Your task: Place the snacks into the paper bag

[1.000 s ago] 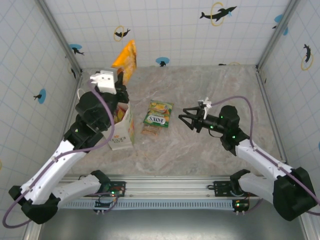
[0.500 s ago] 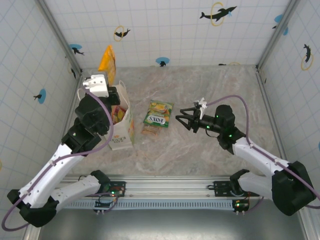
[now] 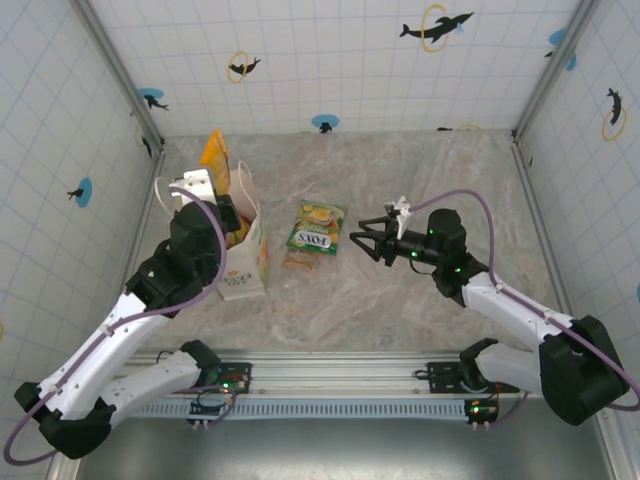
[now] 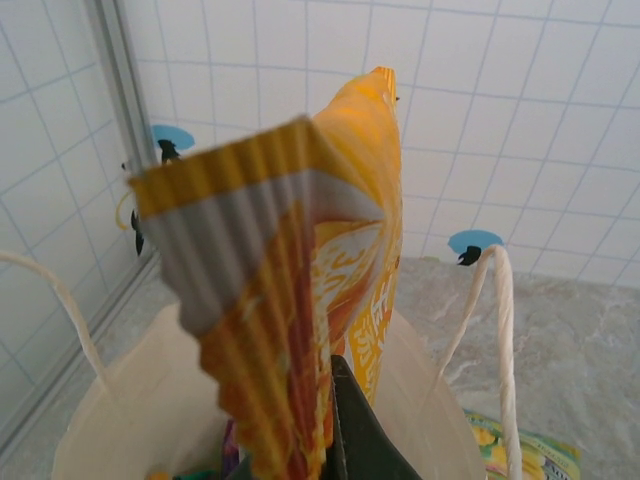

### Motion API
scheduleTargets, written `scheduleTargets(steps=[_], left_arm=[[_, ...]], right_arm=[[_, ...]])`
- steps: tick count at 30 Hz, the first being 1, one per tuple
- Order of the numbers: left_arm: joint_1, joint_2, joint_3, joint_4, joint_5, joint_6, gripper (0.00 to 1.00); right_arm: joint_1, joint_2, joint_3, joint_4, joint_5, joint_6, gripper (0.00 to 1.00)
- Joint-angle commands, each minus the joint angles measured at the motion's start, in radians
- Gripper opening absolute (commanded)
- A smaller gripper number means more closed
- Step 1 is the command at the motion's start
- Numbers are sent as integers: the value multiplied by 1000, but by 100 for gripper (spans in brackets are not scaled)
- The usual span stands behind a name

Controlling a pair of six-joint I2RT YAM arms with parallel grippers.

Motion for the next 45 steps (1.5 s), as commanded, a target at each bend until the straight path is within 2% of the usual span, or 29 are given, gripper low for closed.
scheduleTargets(steps=[1,8,11,13,20,28,33,37,42,45], left_arm=[[-6,-7,-15,-36,-17,-65,7],[-6,26,0,-54,-32,-69,10],[-6,38,15,-56,-37,-73,26],[-6,50,34,-56,-41,-64,31],[-6,75,98,-17,-24,-9,34],[-6,83,131,137,250,76,46],[-6,146,192,142,453,109,53],[-6,217,221,114,593,105,54],[-6,285,220,86,682,54,55],[-6,300,191,101,698,36,55]], right_arm=[[7,9,27,0,-18,-15,50],[7,8,25,3,-34,-9,50],[7,5,26,0,-32,-12,50],[7,7,26,1,-34,-8,50],[8,19,28,-7,-30,12,50],[23,42,60,-53,-38,27,51],[46,72,107,-153,64,44,50],[62,109,134,-169,108,127,51],[82,178,185,-256,269,271,51],[82,249,224,-288,282,328,52]])
